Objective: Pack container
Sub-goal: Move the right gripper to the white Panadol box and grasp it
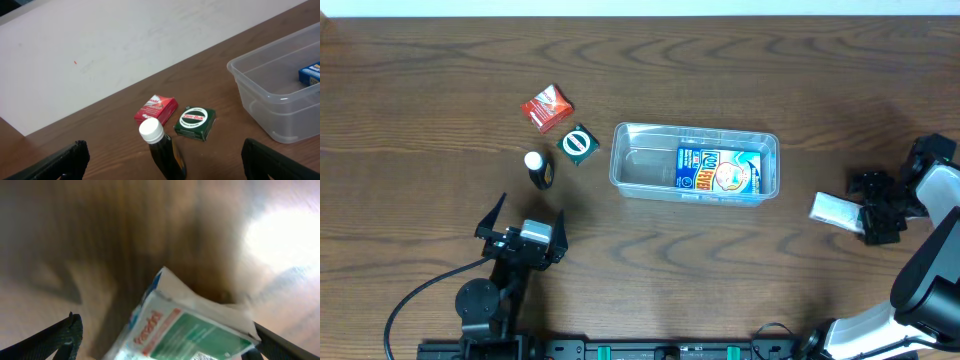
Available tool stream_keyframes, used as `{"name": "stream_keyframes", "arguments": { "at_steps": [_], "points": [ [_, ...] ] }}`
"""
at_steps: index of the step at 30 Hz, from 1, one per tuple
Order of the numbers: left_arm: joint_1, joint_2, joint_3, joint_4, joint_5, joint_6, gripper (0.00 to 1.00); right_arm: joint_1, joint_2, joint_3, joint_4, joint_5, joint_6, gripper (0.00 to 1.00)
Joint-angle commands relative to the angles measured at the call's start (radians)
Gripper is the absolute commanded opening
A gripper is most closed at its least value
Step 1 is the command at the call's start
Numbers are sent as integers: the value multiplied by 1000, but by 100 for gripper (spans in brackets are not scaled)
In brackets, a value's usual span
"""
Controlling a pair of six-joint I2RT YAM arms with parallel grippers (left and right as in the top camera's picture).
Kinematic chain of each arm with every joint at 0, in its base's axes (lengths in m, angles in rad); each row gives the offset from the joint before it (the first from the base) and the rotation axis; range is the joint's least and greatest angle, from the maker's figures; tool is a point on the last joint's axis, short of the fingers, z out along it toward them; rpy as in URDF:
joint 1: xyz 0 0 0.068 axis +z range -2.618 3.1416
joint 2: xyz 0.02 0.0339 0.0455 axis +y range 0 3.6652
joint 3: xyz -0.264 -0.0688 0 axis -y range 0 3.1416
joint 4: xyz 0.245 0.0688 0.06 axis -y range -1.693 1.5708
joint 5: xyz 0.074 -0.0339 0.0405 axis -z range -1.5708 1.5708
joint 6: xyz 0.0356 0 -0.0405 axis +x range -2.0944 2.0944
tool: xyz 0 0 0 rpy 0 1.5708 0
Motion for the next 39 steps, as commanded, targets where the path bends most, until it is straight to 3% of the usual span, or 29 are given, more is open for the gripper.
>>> {"name": "stream_keyframes", "arguments": {
  "at_steps": [1,12,15,21,28,35,39],
  "points": [
    [5,-6,-30,-15,-5,-14,98,16,-7,-4,27,13,-62,95],
    [5,-6,-30,-15,-5,-14,98,137,-7,-4,154,-77,-488,85],
    [5,-6,-30,-15,-5,-14,98,181,-7,-4,214,-76,-568,89],
    [5,-6,-30,-15,-5,-14,98,209,-7,-4,241,-76,-599,90],
    [5,-6,-30,-15,-5,-14,98,209,-7,-4,131,-76,-724,89],
    [5,-6,-30,-15,-5,-14,98,209,-7,-4,40,11,-790,83],
    [5,-6,-30,-15,-5,-14,98,209,-7,-4,9,105,-790,73]
  ]
}}
